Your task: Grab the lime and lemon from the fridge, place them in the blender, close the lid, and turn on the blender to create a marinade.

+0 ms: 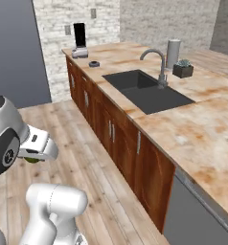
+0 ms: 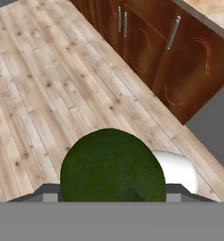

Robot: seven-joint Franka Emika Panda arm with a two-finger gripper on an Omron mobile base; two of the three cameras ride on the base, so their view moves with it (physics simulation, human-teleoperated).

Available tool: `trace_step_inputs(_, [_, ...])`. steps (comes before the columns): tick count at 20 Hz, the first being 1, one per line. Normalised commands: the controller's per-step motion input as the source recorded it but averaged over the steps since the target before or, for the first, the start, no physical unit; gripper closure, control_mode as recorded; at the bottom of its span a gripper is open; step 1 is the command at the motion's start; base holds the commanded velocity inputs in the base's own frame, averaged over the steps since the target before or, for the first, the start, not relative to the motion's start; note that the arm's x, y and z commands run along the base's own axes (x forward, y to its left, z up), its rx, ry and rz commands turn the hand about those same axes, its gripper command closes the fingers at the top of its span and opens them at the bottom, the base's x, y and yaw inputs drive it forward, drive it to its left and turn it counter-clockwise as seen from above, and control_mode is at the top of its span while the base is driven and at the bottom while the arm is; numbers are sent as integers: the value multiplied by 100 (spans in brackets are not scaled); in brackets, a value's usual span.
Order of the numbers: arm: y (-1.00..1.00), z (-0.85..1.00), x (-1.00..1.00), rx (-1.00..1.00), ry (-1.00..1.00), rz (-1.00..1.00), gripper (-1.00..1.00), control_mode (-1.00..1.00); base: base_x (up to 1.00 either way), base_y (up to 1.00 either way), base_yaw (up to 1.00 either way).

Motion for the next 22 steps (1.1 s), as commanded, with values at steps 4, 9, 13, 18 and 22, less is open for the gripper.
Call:
trace_step_inputs(4, [0,0,0,0,0,0,100,100,100,100,-38])
trace_step_inputs(9, [0,0,0,0,0,0,100,100,100,100,-38])
trace_step_inputs(13, [0,0,0,0,0,0,100,100,87,100,-34])
trace_step_inputs(18, [0,0,0,0,0,0,100,100,74,100,-30])
trace_step_inputs(22, [0,0,0,0,0,0,100,100,75,100,-29])
